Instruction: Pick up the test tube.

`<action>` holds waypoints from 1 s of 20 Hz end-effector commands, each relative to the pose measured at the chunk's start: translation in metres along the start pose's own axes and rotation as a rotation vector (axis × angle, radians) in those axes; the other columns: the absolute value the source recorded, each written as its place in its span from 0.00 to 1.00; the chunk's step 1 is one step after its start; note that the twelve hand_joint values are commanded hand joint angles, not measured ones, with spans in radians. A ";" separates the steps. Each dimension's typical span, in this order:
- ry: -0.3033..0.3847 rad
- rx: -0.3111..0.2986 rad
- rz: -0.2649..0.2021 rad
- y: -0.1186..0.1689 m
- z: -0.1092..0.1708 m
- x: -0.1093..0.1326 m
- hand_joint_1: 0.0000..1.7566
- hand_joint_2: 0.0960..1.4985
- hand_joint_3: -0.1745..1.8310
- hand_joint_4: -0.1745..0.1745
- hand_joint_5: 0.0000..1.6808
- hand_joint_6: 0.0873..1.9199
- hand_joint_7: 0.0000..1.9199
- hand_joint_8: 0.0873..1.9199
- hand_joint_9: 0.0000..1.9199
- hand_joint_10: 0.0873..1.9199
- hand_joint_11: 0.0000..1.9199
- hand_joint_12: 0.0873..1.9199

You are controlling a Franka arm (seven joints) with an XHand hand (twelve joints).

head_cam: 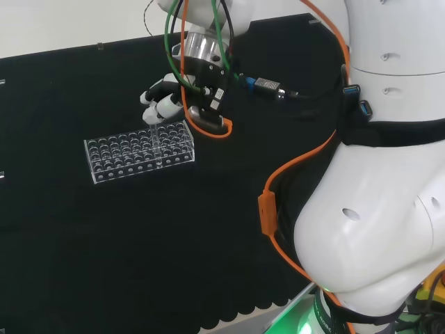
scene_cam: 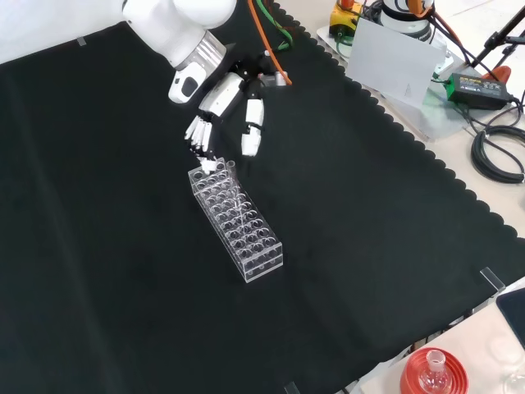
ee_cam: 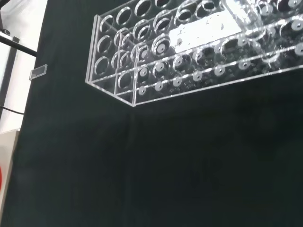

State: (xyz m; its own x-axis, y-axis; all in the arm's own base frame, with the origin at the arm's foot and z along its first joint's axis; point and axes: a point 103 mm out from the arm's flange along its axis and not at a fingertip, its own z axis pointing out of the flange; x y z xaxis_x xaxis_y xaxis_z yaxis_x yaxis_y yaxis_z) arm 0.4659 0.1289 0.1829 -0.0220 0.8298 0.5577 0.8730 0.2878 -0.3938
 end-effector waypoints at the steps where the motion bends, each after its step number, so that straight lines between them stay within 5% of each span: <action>1: 0.022 -0.002 -0.011 -0.005 0.006 0.002 0.53 0.69 0.00 0.45 0.29 0.00 0.18 0.42 0.13 0.48 0.00 0.76; 8: -0.012 0.012 0.005 0.004 0.012 0.004 0.57 0.68 0.00 0.42 0.31 0.02 0.19 0.42 0.14 0.48 0.00 0.76; 14: -0.019 0.013 0.008 0.011 0.019 0.004 0.61 0.67 0.00 0.39 0.25 0.27 0.21 0.41 0.16 0.47 0.00 0.77; 20: -0.039 0.017 0.013 0.011 0.020 0.001 0.62 0.68 0.00 0.37 0.25 0.34 0.24 0.41 0.17 0.46 0.00 0.78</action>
State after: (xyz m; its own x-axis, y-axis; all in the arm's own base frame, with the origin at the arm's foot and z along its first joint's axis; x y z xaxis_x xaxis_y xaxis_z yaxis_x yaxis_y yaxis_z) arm 0.4658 0.1431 0.1660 -0.0272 0.8455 0.5333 0.8656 0.2868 -0.4105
